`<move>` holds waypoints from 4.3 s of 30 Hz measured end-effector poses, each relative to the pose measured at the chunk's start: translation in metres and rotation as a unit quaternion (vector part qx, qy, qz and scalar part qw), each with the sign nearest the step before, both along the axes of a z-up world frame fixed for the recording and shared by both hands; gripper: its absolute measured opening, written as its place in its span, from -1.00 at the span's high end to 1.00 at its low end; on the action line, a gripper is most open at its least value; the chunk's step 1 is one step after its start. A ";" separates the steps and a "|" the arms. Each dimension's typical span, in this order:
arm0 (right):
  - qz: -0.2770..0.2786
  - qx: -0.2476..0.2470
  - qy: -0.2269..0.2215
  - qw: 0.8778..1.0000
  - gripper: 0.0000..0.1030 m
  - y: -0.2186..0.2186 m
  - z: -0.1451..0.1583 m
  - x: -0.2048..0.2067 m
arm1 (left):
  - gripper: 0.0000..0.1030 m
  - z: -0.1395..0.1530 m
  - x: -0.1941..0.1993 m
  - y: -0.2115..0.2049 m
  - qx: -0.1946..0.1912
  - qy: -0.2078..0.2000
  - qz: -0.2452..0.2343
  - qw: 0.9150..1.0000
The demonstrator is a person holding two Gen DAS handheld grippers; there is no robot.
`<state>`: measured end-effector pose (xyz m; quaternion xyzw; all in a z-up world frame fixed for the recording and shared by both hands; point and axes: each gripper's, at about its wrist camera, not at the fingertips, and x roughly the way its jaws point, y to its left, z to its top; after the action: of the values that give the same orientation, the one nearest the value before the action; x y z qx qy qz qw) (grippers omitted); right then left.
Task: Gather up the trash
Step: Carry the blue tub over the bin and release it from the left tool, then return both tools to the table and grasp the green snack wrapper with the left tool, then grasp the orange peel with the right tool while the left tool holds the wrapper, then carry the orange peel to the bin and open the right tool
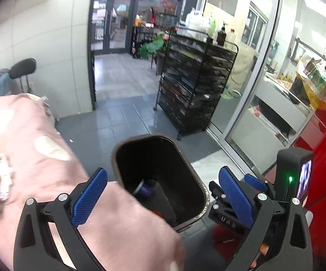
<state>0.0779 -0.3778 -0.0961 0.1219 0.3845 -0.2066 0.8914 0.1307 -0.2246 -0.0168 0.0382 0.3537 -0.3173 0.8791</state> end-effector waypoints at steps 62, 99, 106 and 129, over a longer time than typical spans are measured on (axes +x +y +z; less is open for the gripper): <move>0.427 -0.010 -0.016 0.904 -0.64 0.329 0.084 0.108 | -0.08 0.001 -0.032 0.317 -0.049 -0.011 0.366 0.929; 0.407 0.020 -0.050 0.912 0.49 0.277 0.105 0.051 | -0.08 0.010 -0.042 0.275 -0.064 -0.026 0.314 0.947; 0.373 0.037 -0.056 0.925 0.58 0.238 0.103 0.039 | -0.08 0.013 -0.040 0.249 -0.061 -0.030 0.281 0.957; 0.155 0.040 0.017 0.987 0.60 0.060 0.028 0.058 | -0.08 0.019 -0.024 0.143 -0.056 -0.027 0.135 0.989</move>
<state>0.1357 -0.3174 -0.0679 0.0930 0.4213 -0.0527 0.9006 0.1066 -0.0817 0.0021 -0.0510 0.3134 -0.2136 0.9239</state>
